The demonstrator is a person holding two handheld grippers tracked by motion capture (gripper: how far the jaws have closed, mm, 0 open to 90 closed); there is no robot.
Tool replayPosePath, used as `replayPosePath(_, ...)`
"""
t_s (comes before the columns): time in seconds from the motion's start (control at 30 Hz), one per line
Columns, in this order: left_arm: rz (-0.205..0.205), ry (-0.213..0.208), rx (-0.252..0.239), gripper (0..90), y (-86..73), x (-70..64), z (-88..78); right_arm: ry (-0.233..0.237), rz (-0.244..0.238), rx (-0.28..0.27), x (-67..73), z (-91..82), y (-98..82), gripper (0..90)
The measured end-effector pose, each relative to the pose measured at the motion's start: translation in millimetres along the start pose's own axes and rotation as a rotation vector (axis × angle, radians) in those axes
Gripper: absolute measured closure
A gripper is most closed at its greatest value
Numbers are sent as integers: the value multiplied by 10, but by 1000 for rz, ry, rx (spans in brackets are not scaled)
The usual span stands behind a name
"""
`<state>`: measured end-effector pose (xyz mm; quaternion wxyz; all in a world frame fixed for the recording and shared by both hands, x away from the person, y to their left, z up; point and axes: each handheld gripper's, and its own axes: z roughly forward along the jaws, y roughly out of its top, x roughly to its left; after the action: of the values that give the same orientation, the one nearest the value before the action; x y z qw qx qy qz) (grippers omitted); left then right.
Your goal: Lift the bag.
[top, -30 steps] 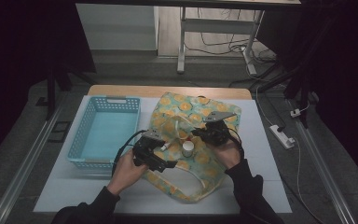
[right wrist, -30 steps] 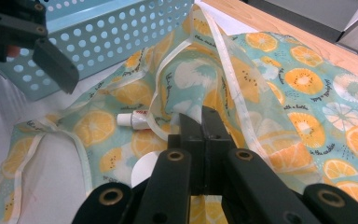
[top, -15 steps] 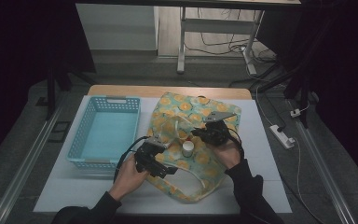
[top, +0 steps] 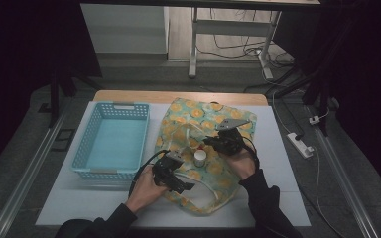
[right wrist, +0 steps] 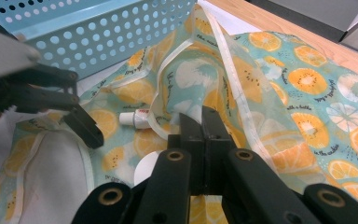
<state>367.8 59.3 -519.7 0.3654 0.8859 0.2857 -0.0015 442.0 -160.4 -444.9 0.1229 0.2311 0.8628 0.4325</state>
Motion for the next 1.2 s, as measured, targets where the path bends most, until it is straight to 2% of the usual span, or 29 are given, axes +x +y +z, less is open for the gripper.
replayPosePath(0.2, 17, 31, 31, 10, -25, 61, 130, 2, -2, 3, 6, 7, 2, 900)
replayPosePath(0.27, 24, 56, 43, 11, -24, 80, 164, 2, -2, 3, 7, 9, 1, 900)
replayPosePath(0.4, 57, 115, 52, 17, -4, 89, 213, 2, -3, 4, 6, 12, 1, 900)
replayPosePath(0.47, 104, 146, 74, 28, 11, 70, 239, 2, -2, 5, 8, 15, 1, 900)
replayPosePath(0.57, 116, 133, 81, 54, 33, 82, 236, 2, -4, 5, 9, 19, 0, 900)
replayPosePath(0.63, 109, 134, 77, 108, 44, 89, 221, 2, -4, 6, 10, 22, 0, 900)
replayPosePath(0.77, 100, 138, 75, 282, 60, 124, 178, 3, -3, 7, 20, 28, 2, 900)
replayPosePath(0.9, 74, 146, 55, 481, 58, 151, 151, 2, -5, 6, 13, 24, 1, 900)
replayPosePath(1.0, 61, 147, 54, 667, 64, 140, 150, 2, -2, 6, 6, 20, -2, 900)
replayPosePath(1.2, 16, 123, 73, 820, 106, 163, 152, 2, -5, 6, 12, 20, 1, 900)
